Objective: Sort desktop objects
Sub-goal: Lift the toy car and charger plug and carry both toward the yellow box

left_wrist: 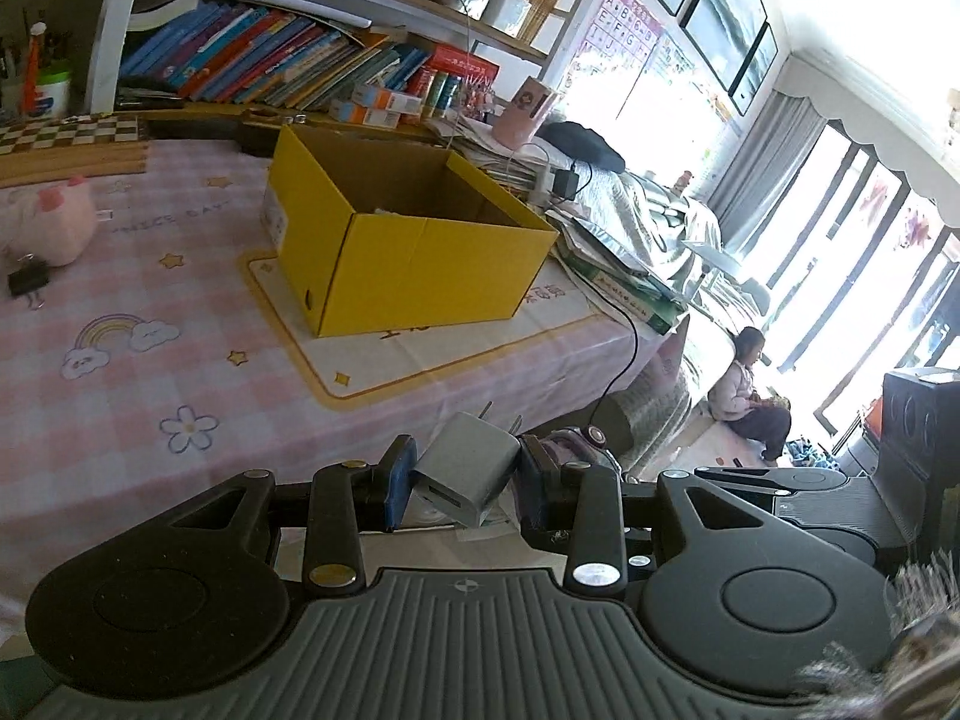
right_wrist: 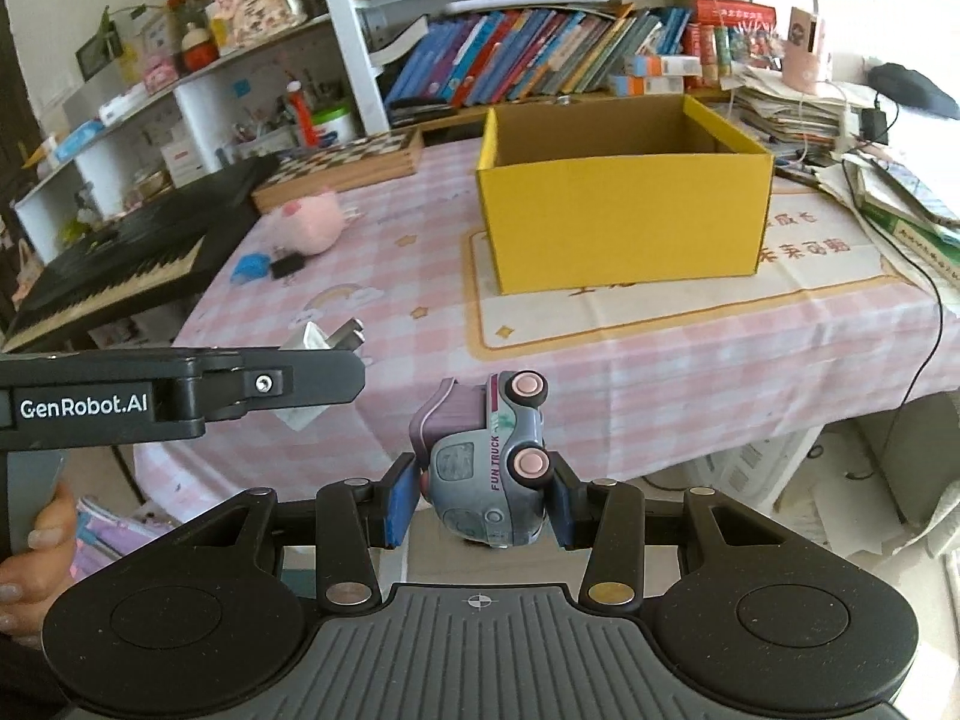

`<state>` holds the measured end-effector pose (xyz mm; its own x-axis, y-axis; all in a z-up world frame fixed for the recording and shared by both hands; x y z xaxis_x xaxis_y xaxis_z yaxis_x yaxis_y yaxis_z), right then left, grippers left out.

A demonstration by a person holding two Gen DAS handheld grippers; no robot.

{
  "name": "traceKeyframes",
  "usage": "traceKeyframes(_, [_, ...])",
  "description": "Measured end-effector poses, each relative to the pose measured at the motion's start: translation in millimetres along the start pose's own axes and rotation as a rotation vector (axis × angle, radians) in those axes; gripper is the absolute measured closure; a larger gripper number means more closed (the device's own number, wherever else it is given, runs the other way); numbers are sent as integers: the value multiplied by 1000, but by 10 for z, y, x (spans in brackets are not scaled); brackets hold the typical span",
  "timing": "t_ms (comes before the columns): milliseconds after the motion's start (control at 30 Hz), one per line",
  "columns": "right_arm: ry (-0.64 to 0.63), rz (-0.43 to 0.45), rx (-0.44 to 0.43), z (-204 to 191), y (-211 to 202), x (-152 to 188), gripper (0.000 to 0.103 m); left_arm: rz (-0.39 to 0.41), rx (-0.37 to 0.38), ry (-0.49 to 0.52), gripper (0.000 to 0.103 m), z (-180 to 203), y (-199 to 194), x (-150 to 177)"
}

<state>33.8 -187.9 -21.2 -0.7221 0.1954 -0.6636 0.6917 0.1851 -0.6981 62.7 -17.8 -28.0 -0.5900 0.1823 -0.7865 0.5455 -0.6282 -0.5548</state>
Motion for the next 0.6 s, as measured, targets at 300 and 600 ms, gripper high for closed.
traceKeyframes(300, [-2,1,16,228,38,-176,60,-4,23,6,69,99,273,-165])
traceKeyframes(600, [-3,-8,26,502,102,-363,60,-11,40,17,69,253,586,-342])
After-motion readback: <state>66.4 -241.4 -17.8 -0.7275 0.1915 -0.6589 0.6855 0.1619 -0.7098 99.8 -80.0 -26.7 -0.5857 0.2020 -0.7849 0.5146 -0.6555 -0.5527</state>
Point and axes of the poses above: each gripper's, at about its wrist camera, not at the fingertips, and y roughly the way its jaws point, z to its right, x to its underside, the point moved 4 cm from there along y, roughly the way its jaws point, and after that the axes turned 8 degrees about y, right-handed, at the moved point
